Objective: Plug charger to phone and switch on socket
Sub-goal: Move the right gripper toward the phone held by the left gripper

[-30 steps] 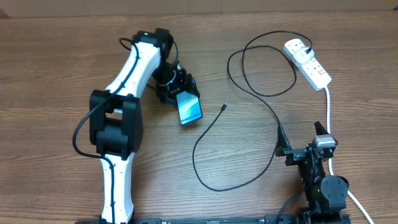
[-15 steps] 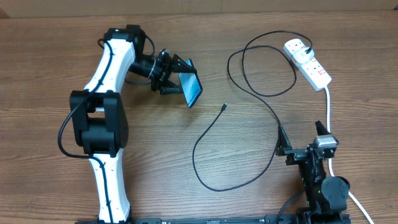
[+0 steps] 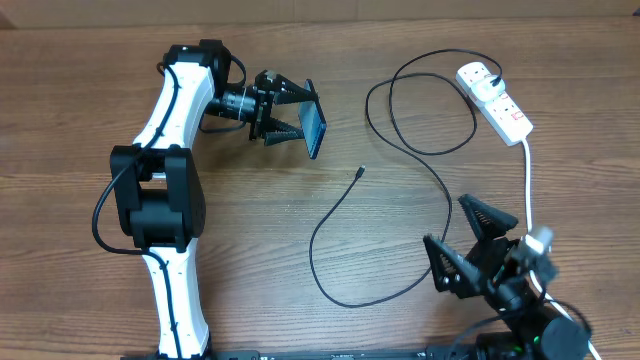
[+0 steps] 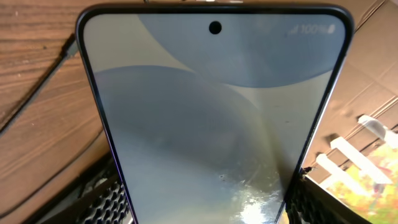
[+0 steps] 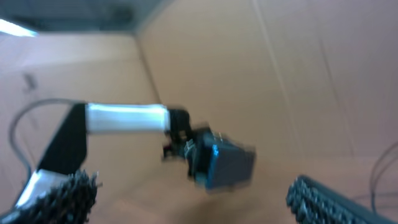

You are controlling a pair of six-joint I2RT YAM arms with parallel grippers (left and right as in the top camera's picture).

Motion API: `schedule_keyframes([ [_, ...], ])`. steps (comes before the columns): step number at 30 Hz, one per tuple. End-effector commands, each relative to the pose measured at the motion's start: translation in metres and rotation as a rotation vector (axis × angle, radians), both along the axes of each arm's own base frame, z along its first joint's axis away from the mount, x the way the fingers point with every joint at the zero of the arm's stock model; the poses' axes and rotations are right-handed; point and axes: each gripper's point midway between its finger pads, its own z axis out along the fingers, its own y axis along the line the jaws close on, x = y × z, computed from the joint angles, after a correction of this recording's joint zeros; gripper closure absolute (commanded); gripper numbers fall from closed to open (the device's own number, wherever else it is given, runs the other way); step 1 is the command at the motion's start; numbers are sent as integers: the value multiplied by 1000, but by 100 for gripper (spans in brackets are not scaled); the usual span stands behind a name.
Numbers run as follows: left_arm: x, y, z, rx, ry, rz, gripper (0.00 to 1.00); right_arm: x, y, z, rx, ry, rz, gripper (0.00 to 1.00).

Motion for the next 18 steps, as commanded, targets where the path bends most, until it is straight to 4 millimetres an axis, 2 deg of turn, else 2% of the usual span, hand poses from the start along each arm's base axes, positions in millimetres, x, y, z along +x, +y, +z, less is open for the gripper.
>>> schedule_keyframes([
  [1,5,-3,17,-74,42,22,36,-8,-8,66,-66,-1,-75,0],
  [4,5,-4,18,-78,71,29,36,12,-19,83,-178,203,-162,0],
  [6,6,-4,21,-93,86,33,36,25,-17,87,-257,341,-144,0],
  [8,6,-5,23,-105,92,34,36,31,-4,90,-278,446,-53,0],
  [9,5,-6,24,-110,97,33,36,33,17,96,-269,521,105,0],
  [10,5,-6,24,-110,101,33,36,35,27,100,-260,533,189,0],
  [11,4,-6,24,-110,103,33,36,39,37,105,-248,530,259,10],
  [12,4,-7,24,-109,104,32,36,44,47,108,-227,545,338,25],
  [13,3,-8,24,-110,105,30,36,50,53,105,-224,565,377,35],
  [14,3,-8,24,-109,109,29,36,57,58,98,-229,596,392,38],
  [16,1,-10,24,-107,121,25,35,74,70,77,-254,671,393,38],
  [18,-2,-13,24,-105,129,18,35,94,80,50,-273,778,313,38],
])
